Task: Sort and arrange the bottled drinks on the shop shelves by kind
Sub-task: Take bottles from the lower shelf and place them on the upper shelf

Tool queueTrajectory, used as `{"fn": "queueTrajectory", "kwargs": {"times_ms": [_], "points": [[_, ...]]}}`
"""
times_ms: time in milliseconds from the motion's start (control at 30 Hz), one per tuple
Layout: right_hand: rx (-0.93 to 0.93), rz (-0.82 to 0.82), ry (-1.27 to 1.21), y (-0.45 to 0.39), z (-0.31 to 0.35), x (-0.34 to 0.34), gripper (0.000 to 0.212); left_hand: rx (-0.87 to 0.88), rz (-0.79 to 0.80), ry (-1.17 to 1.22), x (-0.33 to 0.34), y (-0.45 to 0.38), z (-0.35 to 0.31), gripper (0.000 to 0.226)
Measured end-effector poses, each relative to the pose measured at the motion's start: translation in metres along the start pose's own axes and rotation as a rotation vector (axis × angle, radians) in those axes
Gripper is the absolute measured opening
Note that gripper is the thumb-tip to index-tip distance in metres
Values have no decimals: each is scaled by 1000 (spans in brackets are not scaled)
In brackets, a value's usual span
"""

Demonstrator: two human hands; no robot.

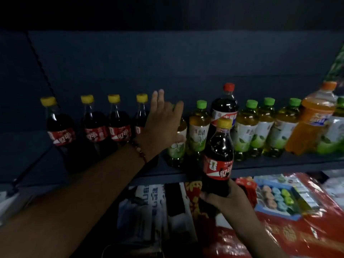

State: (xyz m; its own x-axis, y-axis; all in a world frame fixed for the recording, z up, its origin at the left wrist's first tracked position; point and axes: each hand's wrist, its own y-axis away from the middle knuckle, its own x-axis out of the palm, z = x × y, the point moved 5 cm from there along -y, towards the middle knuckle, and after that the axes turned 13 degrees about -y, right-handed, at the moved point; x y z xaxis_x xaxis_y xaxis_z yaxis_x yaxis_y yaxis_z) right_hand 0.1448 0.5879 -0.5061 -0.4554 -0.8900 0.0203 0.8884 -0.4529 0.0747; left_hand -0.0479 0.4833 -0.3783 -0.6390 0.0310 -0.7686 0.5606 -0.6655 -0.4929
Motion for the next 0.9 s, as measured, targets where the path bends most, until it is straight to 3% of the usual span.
{"fn": "queueTrajectory", "kwargs": {"times_ms": [133,233,300,433,633,800,900], "points": [[3,-3,-40,9,5,-3,32,-53,0,294,-8,28,-6,99],[-20,13,-19,5,17,-3,33,-112,-91,581,-21,59,-10,85],[-33,20,-13,-3,15,-1,32,-248,-107,827,-23,88,-8,88],[-67,57,-13,-24,13,14,34,-677,-231,1252,-14,151,10,96],[-148,92,42,-72,27,62,51,-978,-174,1353,18,210,48,94],[-201,64,15,-120,13,94,53,-1175,-224,1509,34,223,59,65],[-208,36,40,-128,11,104,59,-1257,-176,1607,44,227,60,50]]}}
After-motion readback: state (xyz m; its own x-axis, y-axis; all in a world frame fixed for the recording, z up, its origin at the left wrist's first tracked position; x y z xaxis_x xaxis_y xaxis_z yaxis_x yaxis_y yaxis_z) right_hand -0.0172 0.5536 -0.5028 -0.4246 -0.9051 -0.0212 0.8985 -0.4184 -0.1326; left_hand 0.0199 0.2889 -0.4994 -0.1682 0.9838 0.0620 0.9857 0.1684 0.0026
